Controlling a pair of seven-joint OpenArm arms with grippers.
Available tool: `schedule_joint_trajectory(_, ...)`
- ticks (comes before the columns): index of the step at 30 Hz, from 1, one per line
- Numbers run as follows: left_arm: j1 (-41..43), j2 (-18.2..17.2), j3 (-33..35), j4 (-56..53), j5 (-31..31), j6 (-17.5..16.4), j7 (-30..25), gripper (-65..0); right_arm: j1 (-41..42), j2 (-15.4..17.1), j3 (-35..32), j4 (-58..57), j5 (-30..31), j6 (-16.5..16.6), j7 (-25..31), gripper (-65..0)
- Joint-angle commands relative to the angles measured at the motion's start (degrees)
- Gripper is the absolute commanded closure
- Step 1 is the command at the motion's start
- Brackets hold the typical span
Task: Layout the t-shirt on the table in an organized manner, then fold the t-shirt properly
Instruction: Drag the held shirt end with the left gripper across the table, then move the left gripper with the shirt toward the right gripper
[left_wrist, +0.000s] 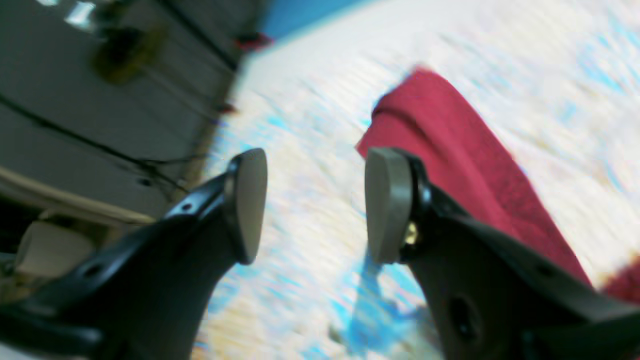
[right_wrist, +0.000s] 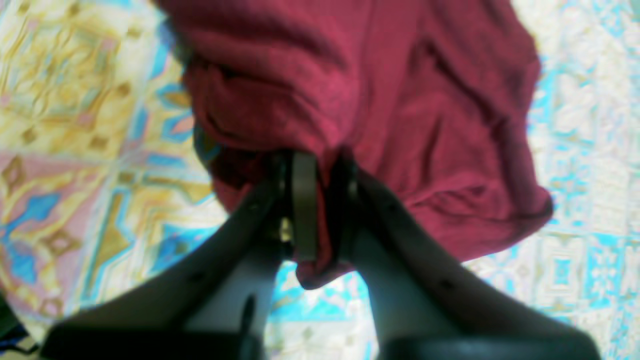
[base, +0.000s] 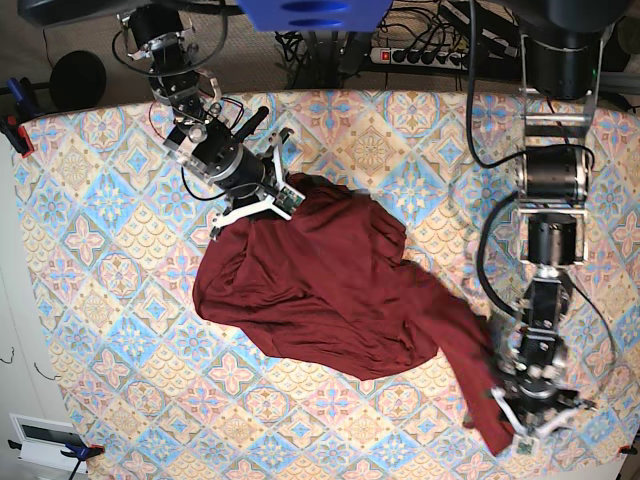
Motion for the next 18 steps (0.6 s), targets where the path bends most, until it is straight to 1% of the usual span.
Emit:
schedule_joint_trajectory(1, -0.8, 0.0, -0.2, 1.0, 0.4, 0.7, 0.5, -31.5, 0.6, 0.1, -0.5, 0.9, 0.5, -0.3, 1.1, 0.0)
schedule_joint_trajectory(4, 1.9, 1.6, -0.6, 1.5, -0.2, 0.5, 2.9, -31.5, 0.6, 0.1, -1.4, 0.7, 0.5, -0.3, 1.1, 0.0)
schedule_joint_trajectory(6, 4.5, 1.6, -0.6, 4.7, -3.1, -1.0, 5.3, -31.5, 0.7, 0.1, -1.5, 0.6, 0.5, -0.3, 1.1, 0.0)
schedule_joint_trajectory(9, 8.2, 1.0, -0.7, 12.0, -8.9, -3.1, 12.2, -31.6, 0.7, 0.1, -1.6, 0.6, 0.5, -0.3, 1.1, 0.0)
schedule_joint_trajectory(10, 9.2, -0.1, -0.7, 14.4, -11.0, -3.8, 14.6, -31.6, 0.7, 0.1, -1.6, 0.6, 0.5, -0.3, 1.1, 0.0)
schedule_joint_trajectory(13, 13.3, -1.3, -0.7, 23.1, -19.6, -5.4, 22.0, -31.6, 1.5, 0.1, -1.8, 0.6, 0.5, -0.3, 1.1, 0.0)
schedule_joint_trajectory(15, 16.4, -2.1, -0.9, 28.6, -23.9, -5.4, 26.3, -31.6, 2.3, 0.2, -2.4, 0.5, 0.5, -0.3, 1.1, 0.0)
schedule_joint_trajectory(18, 21.9, -2.4, -3.6, 36.1, -29.2, -5.4, 30.7, -31.6, 3.6, 0.2, -3.2, 0.5, 0.5, -0.3, 1.1, 0.0)
